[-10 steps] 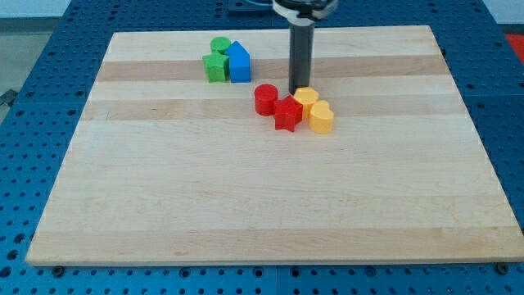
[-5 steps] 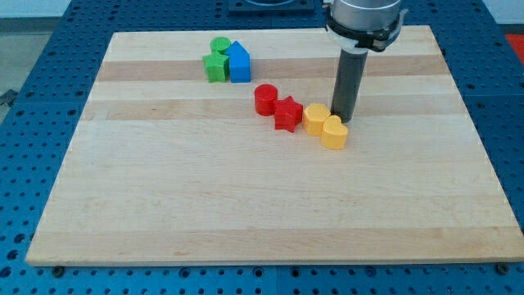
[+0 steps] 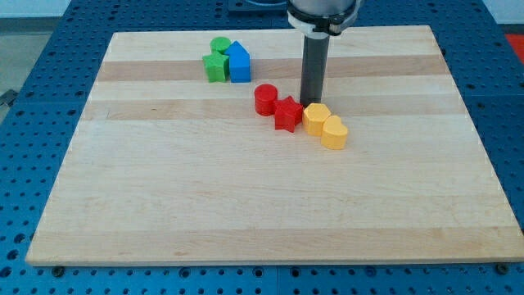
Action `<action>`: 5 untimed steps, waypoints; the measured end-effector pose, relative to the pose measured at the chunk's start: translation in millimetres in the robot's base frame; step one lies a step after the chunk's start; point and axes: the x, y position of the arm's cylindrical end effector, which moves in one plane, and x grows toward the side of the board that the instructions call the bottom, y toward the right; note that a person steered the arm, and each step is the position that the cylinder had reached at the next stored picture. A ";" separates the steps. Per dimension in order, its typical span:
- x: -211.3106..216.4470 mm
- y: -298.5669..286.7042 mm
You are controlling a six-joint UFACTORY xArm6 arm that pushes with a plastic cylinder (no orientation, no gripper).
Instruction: Move the yellow heart to the right of the yellow hexagon
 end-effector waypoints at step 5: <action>65.2 18.5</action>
